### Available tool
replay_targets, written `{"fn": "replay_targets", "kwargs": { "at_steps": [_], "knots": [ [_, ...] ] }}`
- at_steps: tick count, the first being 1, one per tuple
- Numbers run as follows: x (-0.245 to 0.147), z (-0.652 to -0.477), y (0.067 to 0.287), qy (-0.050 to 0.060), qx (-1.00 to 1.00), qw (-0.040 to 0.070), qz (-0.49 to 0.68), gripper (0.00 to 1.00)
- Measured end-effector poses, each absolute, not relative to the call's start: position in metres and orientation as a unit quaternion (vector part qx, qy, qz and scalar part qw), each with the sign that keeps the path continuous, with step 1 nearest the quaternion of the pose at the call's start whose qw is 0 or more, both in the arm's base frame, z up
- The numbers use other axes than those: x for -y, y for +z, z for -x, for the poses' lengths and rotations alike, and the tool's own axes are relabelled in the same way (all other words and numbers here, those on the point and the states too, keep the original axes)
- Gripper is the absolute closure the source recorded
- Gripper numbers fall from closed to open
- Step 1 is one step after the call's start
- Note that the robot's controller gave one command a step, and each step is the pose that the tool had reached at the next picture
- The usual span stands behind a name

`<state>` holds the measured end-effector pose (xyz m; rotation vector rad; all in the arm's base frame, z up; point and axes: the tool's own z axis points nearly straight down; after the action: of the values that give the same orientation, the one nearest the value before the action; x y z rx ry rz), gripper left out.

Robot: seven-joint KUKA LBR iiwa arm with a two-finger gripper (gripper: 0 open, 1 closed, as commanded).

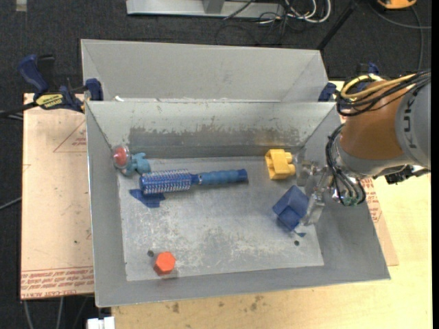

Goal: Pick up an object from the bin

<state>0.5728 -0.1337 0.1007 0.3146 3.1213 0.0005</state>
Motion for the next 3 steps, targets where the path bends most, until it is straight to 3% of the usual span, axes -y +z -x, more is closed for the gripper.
{"fn": "replay_targets", "kwargs": {
  "at_steps": [1, 2, 3],
  "knots": [
    [0.13, -0.573, 0.1, 0.001, -0.977, 0.001, -0.215, 0.0],
    [0.118, -0.565, 0.069, 0.001, -0.963, 0.0, -0.27, 0.0],
    [0.117, -0.565, 0.069, 0.001, -0.963, 0.0, -0.269, 0.0]
  ]
}}
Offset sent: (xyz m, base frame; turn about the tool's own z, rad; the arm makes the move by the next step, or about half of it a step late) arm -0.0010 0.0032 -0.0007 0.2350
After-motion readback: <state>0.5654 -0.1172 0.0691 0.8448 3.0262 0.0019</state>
